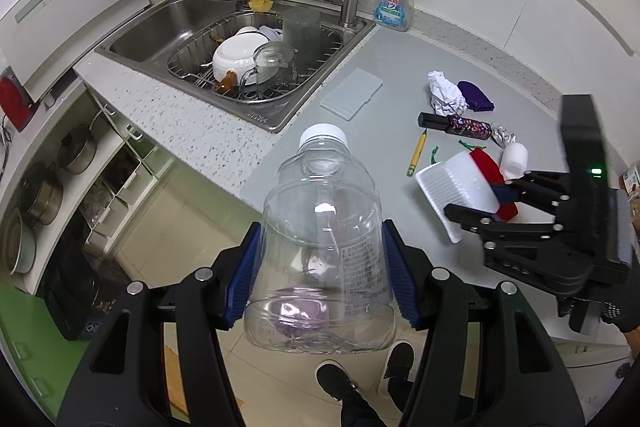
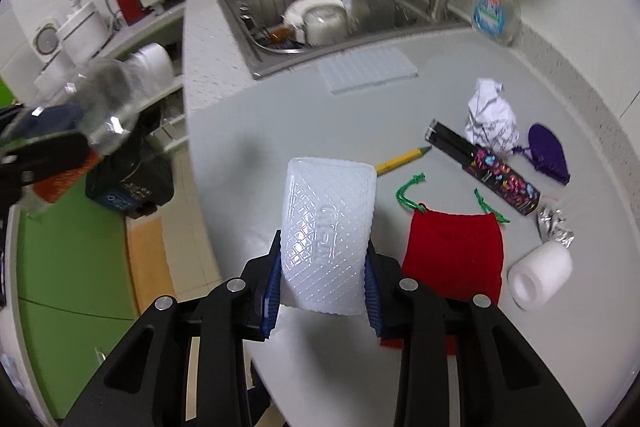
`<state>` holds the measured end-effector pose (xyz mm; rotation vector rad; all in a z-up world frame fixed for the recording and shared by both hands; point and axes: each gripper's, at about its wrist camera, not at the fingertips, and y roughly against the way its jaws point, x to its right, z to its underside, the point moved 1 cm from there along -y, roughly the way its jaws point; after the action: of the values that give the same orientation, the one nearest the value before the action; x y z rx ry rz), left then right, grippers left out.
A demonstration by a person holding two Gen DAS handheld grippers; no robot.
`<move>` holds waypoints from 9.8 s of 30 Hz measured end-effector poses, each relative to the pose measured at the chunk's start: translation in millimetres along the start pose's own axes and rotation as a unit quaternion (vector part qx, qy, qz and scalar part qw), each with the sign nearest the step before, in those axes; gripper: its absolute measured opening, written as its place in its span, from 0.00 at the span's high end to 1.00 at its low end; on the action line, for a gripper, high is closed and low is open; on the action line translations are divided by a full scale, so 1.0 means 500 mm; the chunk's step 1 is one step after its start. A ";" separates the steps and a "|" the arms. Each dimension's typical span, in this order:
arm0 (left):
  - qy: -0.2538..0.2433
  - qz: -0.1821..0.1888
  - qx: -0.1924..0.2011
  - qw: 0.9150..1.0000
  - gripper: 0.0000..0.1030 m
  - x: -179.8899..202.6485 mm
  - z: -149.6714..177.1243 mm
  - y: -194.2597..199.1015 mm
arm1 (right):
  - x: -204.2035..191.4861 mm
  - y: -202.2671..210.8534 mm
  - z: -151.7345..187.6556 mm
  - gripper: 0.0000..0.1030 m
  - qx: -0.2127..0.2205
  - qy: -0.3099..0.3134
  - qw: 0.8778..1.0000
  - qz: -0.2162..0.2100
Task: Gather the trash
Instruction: 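Carry the bottle and white box with both tools over the pink bin, then open the left tool to drop the bottle into the pink bin, then open the right tool to drop the white box into the bin, then move both tools back from the bin to the counter, then grasp the clear ice-cube tray beside the sink with the left tool, then hold the tray in the left tool while the right tool grasps the crumpled paper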
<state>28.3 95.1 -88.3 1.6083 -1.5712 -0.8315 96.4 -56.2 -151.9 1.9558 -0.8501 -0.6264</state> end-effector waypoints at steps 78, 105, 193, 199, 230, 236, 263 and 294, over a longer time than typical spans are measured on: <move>0.095 0.019 -0.166 0.981 0.03 -0.203 0.584 -0.750 | -0.253 -0.475 0.349 0.67 -0.093 0.081 0.990 -0.068; 0.143 -0.010 -0.142 0.979 0.03 -0.289 0.675 -0.746 | -0.269 -0.857 0.416 0.65 -0.152 0.095 0.978 -0.103; -0.042 0.049 0.097 0.993 0.03 0.131 -0.097 -0.024 | 0.125 0.249 0.072 0.05 0.165 -0.054 0.983 0.061; -0.053 0.054 0.080 0.994 0.03 0.137 -0.183 -0.109 | 0.170 0.227 0.063 0.05 0.154 -0.066 0.984 0.057; -0.180 0.078 -0.056 0.979 0.03 0.126 -0.349 -0.461 | 0.257 0.147 0.053 0.05 0.105 -0.116 0.985 0.070; -0.194 0.079 -0.070 0.975 0.04 0.126 -0.345 -0.487 | 0.266 0.139 0.060 0.05 0.099 -0.126 0.985 0.070; -0.152 0.072 -0.043 0.985 0.50 0.112 -0.312 -0.422 | 0.247 0.132 0.033 0.05 0.106 -0.121 0.985 0.064; -0.075 0.040 0.010 0.996 0.50 0.109 -0.209 -0.199 | 0.293 0.010 -0.156 0.05 0.081 -0.075 0.992 0.053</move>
<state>172.0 46.0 -115.3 1.5158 -1.7412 -0.9148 243.1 -129.0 -124.0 2.0114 -1.1214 -0.6655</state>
